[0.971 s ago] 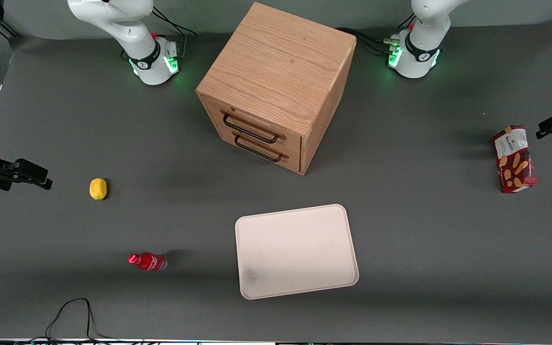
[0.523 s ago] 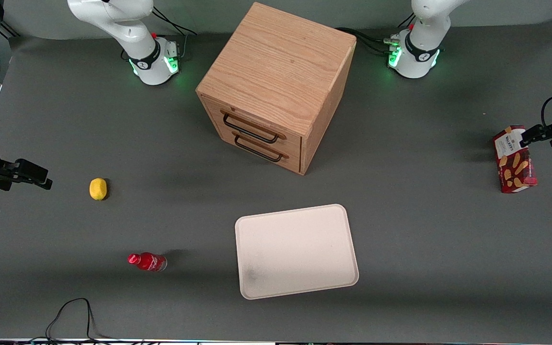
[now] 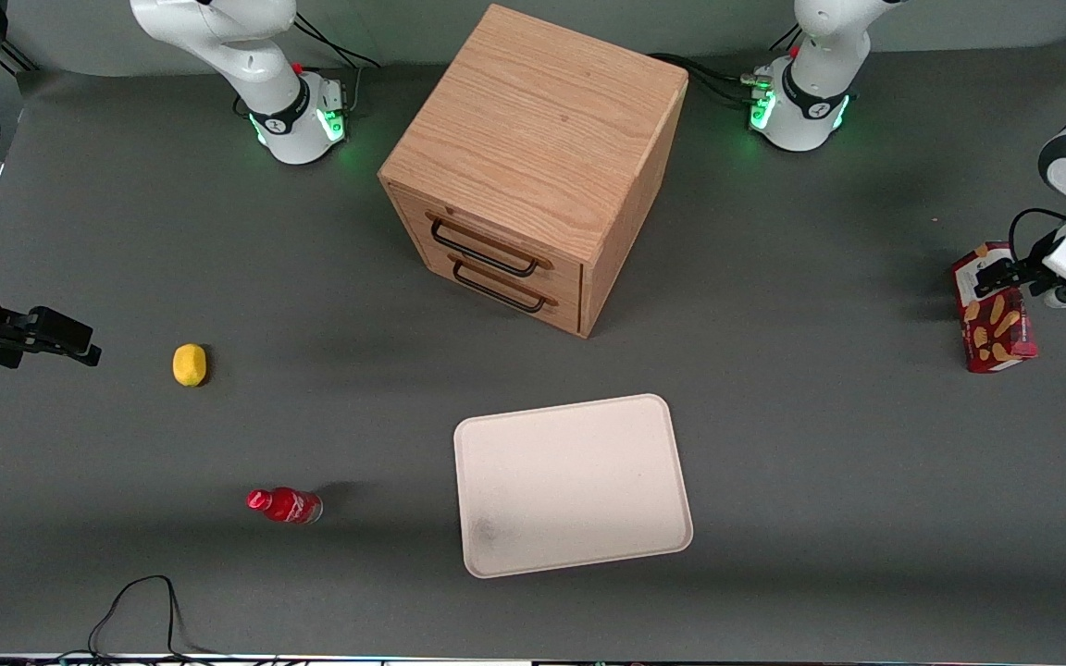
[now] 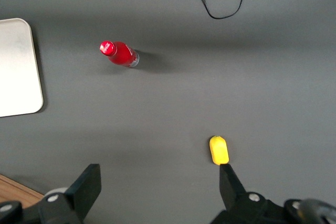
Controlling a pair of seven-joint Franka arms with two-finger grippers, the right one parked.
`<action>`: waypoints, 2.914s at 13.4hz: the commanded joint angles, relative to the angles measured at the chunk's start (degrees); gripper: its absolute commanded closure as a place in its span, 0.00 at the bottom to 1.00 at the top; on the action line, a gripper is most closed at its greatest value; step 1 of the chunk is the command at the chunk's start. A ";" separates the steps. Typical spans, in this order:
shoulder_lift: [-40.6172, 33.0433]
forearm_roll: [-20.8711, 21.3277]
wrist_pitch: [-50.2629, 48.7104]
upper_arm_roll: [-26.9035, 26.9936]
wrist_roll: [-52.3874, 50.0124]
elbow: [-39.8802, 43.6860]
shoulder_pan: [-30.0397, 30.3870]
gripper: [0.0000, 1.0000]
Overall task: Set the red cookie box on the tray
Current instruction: 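Lower the open left gripper around the red cookie box, then close the left gripper on the box and lift it, then carry the red cookie box over to the white tray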
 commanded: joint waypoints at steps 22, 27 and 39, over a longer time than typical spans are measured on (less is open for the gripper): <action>-14.82 3.11 -49.68 -0.76 -15.06 32.28 -12.60 1.00; -11.76 4.34 -52.66 -2.60 -35.98 39.04 -28.24 1.00; 11.61 4.35 -56.89 -3.92 -71.79 67.08 -55.42 1.00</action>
